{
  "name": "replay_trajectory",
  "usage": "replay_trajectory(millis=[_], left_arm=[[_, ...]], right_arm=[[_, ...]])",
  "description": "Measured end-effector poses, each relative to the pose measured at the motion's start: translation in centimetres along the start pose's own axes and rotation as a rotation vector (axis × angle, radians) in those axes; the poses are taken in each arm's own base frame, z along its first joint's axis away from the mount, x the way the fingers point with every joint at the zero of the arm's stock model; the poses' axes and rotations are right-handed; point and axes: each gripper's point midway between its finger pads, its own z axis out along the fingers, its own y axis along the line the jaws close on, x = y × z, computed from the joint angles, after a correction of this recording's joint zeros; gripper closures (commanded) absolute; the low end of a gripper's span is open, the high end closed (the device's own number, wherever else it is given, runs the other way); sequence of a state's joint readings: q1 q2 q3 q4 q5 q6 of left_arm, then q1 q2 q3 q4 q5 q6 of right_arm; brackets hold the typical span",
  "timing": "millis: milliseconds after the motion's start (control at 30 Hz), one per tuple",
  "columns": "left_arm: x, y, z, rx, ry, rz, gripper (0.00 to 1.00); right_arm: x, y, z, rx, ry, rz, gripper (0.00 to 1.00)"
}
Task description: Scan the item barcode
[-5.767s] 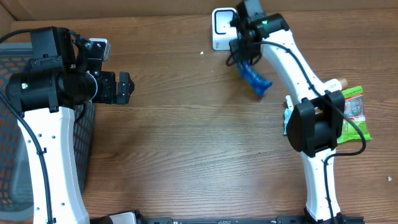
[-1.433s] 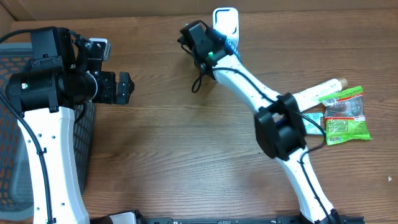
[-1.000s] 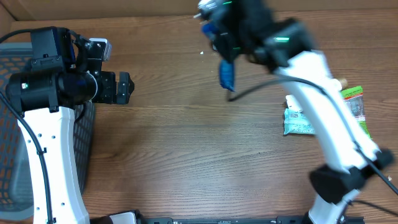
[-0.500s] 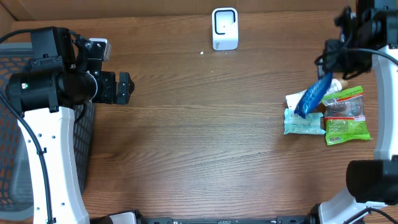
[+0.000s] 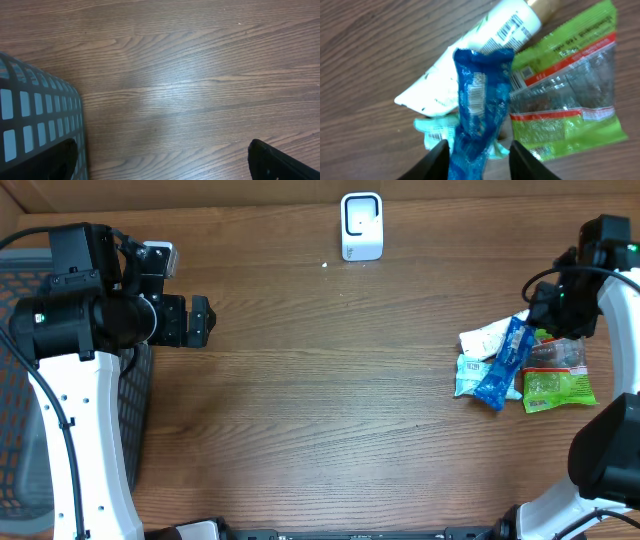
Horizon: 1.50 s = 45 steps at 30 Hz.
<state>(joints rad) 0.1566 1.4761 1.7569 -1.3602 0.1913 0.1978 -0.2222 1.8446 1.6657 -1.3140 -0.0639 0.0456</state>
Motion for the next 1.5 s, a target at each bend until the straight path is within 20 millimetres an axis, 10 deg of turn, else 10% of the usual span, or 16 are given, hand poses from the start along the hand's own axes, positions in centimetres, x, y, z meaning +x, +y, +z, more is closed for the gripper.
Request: replay_trajectory(millis=[200,400,600,767,867,1500], left_arm=[[0.0,0.0,0.0,0.0,0.0,0.0,0.0],[0.0,0.0,0.0,0.0,0.0,0.0,0.0],[0.0,0.0,0.0,0.0,0.0,0.0,0.0],[0.0,0.0,0.0,0.0,0.0,0.0,0.0],[0.0,0.0,0.0,0.0,0.0,0.0,0.0],[0.0,0.0,0.0,0.0,0.0,0.0,0.0]], right_arm=[[-0.8,0.7,-5.7,-0.009,-0.045,-0.003,0.57],[-0.6,2.8,-15.8,-0.081,-0.254,-0.051,0.56],[4.8,3.6,-26.9,-0.14,-0.562,-0.117,0.53],[10.7,3.4,-32.1,-0.158,-0.729,-0.163,0.43],[12.5,3.2,-33.2,-0.159,-0.776,-0.173,0.0],[12.5,3.2,-32.4,-0.154,-0.748,-0.18,0.0]])
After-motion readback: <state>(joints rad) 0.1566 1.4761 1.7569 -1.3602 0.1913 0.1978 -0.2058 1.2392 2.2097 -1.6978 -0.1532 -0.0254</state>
